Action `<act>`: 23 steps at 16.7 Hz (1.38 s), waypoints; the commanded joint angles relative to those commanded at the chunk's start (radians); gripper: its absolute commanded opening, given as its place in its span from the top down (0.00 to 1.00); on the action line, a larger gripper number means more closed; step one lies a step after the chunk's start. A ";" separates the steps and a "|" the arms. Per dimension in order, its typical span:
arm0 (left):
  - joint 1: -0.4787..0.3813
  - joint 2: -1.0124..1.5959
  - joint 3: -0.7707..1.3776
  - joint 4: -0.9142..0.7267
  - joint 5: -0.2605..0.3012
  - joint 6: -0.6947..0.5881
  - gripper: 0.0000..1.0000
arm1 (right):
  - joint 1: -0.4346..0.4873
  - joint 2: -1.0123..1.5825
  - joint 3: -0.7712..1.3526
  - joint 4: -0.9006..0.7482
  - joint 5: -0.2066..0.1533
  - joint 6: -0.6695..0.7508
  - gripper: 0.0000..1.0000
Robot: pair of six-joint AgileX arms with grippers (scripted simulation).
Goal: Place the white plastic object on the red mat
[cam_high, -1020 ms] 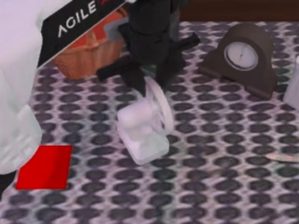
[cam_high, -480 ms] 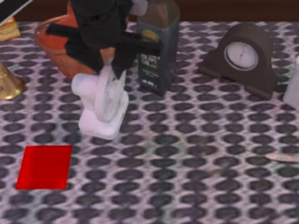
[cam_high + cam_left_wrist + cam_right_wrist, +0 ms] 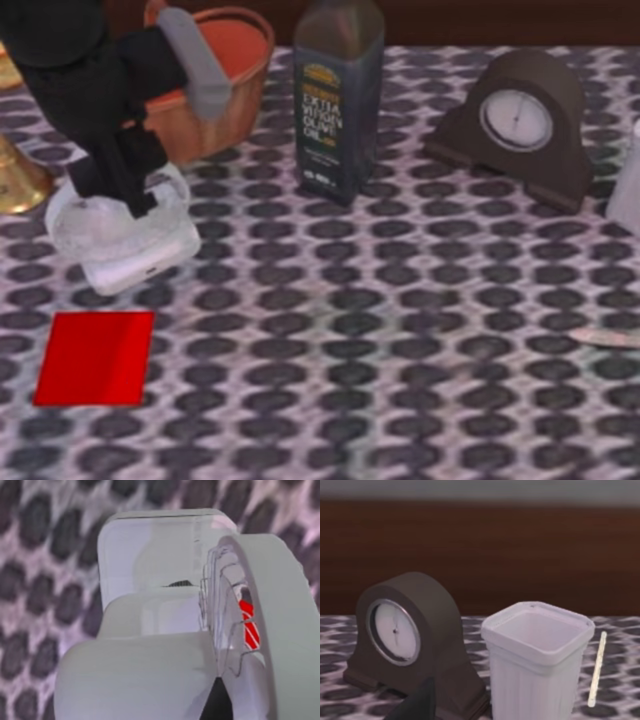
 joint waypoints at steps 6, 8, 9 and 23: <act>0.109 -0.122 -0.244 0.025 0.006 0.492 1.00 | 0.000 0.000 0.000 0.000 0.000 0.000 0.00; 0.131 -0.142 -0.296 0.027 0.007 0.578 1.00 | 0.000 0.000 0.000 0.000 0.000 0.000 0.00; 0.138 -0.148 -0.313 0.027 0.007 0.604 1.00 | 0.000 0.000 0.000 0.000 0.000 0.000 0.00; 0.155 -0.138 -0.450 0.164 0.007 0.638 1.00 | 0.000 0.000 0.000 0.000 0.000 0.000 0.00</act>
